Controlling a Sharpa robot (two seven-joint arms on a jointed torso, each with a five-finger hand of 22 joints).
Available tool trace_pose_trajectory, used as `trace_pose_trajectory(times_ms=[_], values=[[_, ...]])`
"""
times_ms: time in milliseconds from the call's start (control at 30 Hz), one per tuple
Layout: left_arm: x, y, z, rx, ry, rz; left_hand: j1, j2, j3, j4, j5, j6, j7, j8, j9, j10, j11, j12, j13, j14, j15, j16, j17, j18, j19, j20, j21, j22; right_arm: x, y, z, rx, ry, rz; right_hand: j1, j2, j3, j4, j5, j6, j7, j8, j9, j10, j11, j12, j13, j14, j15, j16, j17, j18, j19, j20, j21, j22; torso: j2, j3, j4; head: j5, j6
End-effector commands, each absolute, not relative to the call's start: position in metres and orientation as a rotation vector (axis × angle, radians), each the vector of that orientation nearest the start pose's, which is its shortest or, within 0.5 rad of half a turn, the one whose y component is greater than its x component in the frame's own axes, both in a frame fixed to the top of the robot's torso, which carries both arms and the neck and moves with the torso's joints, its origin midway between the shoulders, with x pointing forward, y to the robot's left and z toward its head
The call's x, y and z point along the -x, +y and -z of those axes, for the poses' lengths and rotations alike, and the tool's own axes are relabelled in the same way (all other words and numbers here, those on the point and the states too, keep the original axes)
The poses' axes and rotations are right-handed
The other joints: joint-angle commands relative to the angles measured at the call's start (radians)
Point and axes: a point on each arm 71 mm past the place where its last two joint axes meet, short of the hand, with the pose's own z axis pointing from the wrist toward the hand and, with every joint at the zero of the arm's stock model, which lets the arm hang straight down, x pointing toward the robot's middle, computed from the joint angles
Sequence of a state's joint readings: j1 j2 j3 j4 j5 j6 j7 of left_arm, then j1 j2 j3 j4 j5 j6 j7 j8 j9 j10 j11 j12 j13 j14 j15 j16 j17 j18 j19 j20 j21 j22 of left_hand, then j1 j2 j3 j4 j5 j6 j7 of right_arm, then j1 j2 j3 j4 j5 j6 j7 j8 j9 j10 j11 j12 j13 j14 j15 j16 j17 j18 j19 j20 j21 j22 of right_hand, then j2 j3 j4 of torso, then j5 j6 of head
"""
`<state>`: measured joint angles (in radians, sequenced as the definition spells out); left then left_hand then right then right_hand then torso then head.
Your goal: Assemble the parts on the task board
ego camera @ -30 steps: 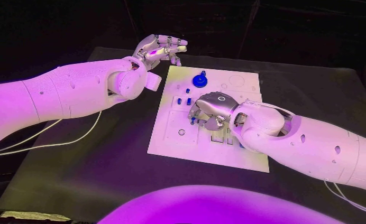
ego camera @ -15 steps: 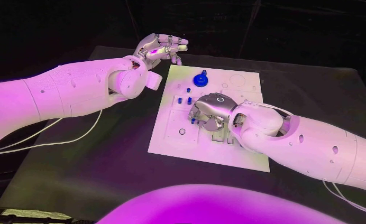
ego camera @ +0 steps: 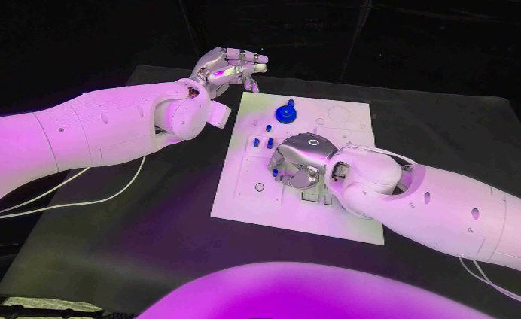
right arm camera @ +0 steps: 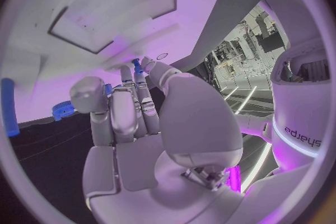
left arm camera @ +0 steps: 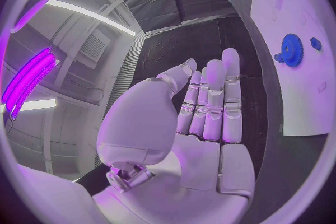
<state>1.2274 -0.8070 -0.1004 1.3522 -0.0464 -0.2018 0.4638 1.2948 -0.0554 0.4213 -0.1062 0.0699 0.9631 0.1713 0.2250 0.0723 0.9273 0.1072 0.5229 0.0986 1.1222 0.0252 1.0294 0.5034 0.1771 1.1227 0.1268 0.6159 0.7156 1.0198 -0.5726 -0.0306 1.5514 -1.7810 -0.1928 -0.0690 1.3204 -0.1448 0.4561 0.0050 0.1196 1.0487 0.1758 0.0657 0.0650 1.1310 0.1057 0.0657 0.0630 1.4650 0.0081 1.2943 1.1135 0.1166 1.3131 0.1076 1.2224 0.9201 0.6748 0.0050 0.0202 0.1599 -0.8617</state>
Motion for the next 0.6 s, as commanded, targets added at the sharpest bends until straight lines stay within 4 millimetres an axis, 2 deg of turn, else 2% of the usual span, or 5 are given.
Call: trace_pose_trajectory(times_ms=[33,233,367,500,600], values=[[-0.516,0.238,0.189,1.010,1.401,1.536,0.010,0.001,-0.001,-0.008,-0.003,0.004,0.003,0.003,0.001,-0.007,0.001,0.003,0.000,-0.007,0.002,0.003,-0.001,0.006,0.005,0.000,-0.004,-0.002,-0.413,-0.048,0.248,0.607,1.669,-0.864,-0.012,-0.005,-0.032,0.002,0.003,-0.032,0.003,-0.004,-0.001,-0.042,0.007,-0.001,0.000,0.016,0.012,-0.014,-0.017,0.007,-0.014,0.010,-0.016,-0.025,0.000,0.0002,-0.0003,0.000,0.001],[-0.516,0.239,0.189,1.011,1.402,1.535,0.010,0.001,-0.001,-0.008,-0.003,0.004,0.003,0.003,0.001,-0.007,0.001,0.003,0.000,-0.007,0.002,0.003,-0.001,0.006,0.005,0.000,-0.004,-0.002,-0.412,-0.050,0.243,0.567,1.617,-0.895,-0.009,0.000,-0.056,0.001,0.009,-0.045,0.007,-0.003,0.000,-0.062,0.011,0.005,0.001,0.014,0.015,-0.016,-0.022,0.008,-0.016,0.014,-0.020,-0.029,0.000,0.0007,-0.0001,-0.001,0.002],[-0.516,0.240,0.189,1.012,1.402,1.532,0.010,0.001,-0.001,-0.008,-0.003,0.004,0.003,0.003,0.001,-0.007,0.001,0.003,0.000,-0.007,0.002,0.003,-0.001,0.006,0.005,0.000,-0.004,-0.002,-0.410,-0.054,0.237,0.510,1.573,-0.956,0.001,0.013,-0.066,0.000,0.037,-0.049,0.009,-0.001,0.002,-0.056,0.011,0.019,0.004,0.018,0.014,-0.010,-0.016,0.008,-0.013,0.015,-0.019,-0.027,0.000,0.0012,0.0000,-0.003,0.004],[-0.516,0.241,0.189,1.014,1.403,1.529,0.010,0.001,-0.001,-0.008,-0.003,0.004,0.003,0.003,0.001,-0.007,0.001,0.003,0.000,-0.007,0.002,0.003,-0.001,0.006,0.005,0.000,-0.004,-0.002,-0.407,-0.067,0.232,0.446,1.573,-0.991,0.006,0.017,-0.069,-0.001,0.047,-0.045,0.007,0.001,0.003,-0.050,0.008,0.028,0.004,0.020,0.013,-0.005,-0.012,0.008,-0.010,0.013,-0.016,-0.023,-0.001,0.0009,-0.0003,-0.005,0.008],[-0.517,0.242,0.189,1.015,1.403,1.527,0.010,0.001,-0.001,-0.008,-0.003,0.004,0.003,0.003,0.001,-0.007,0.001,0.003,0.000,-0.007,0.002,0.003,-0.001,0.006,0.005,0.000,-0.004,-0.002,-0.408,-0.085,0.227,0.386,1.614,-0.978,0.005,0.016,-0.073,-0.001,0.047,-0.041,0.006,0.003,0.004,-0.047,0.008,0.032,0.005,0.020,0.013,-0.006,-0.014,0.006,-0.007,0.013,-0.012,-0.017,-0.004,-0.0021,-0.0020,-0.010,0.013]])
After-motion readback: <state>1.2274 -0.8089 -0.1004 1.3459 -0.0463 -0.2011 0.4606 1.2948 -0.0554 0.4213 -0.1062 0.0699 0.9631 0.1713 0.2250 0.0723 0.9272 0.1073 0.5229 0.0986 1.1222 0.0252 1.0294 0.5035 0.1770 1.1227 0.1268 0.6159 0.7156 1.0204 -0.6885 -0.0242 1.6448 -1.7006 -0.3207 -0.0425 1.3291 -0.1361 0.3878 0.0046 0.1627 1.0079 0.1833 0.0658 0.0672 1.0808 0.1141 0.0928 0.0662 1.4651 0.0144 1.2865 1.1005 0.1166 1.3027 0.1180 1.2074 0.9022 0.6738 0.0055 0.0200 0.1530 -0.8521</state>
